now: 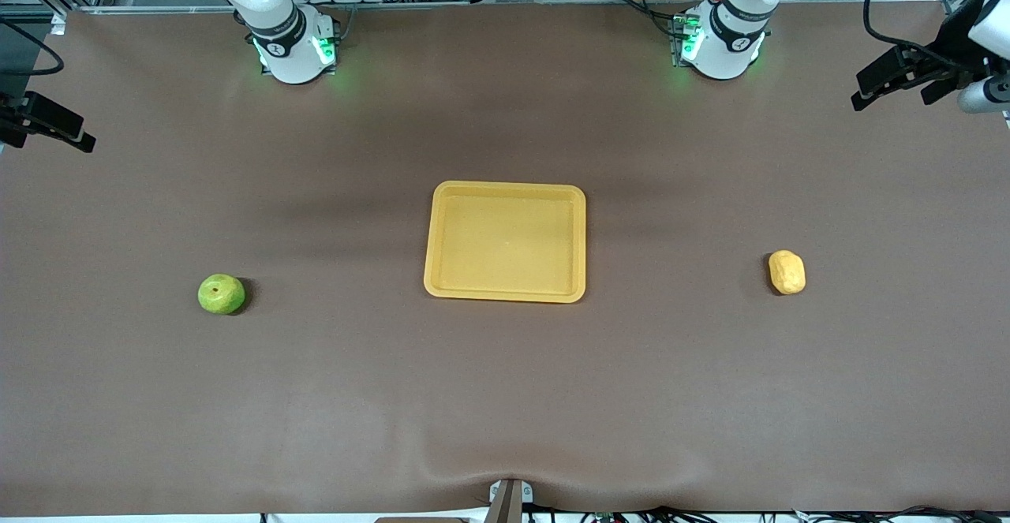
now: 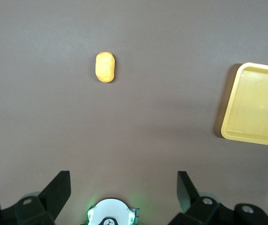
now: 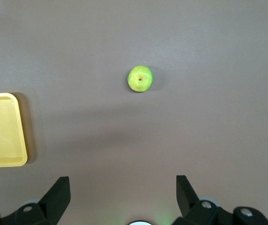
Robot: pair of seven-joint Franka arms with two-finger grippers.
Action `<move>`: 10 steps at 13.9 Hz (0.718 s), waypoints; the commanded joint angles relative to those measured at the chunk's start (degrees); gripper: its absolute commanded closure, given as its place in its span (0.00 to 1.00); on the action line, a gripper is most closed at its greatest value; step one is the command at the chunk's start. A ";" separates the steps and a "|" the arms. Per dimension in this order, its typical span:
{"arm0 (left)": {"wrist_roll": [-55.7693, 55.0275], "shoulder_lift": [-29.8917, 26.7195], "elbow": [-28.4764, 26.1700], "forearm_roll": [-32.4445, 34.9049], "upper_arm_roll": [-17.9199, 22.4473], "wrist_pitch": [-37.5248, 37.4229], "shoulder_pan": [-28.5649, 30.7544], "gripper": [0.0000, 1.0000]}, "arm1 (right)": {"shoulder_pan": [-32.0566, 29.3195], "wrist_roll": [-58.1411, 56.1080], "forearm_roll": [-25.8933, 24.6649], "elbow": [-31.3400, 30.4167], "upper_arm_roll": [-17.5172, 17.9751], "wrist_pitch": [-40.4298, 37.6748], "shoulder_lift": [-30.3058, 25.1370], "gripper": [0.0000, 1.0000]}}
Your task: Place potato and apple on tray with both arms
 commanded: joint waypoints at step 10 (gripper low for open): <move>0.62 0.78 2.51 3.20 -0.24 -2.98 -0.07 0.00 | -0.71 -0.32 0.54 0.06 0.51 -0.51 -0.26 0.00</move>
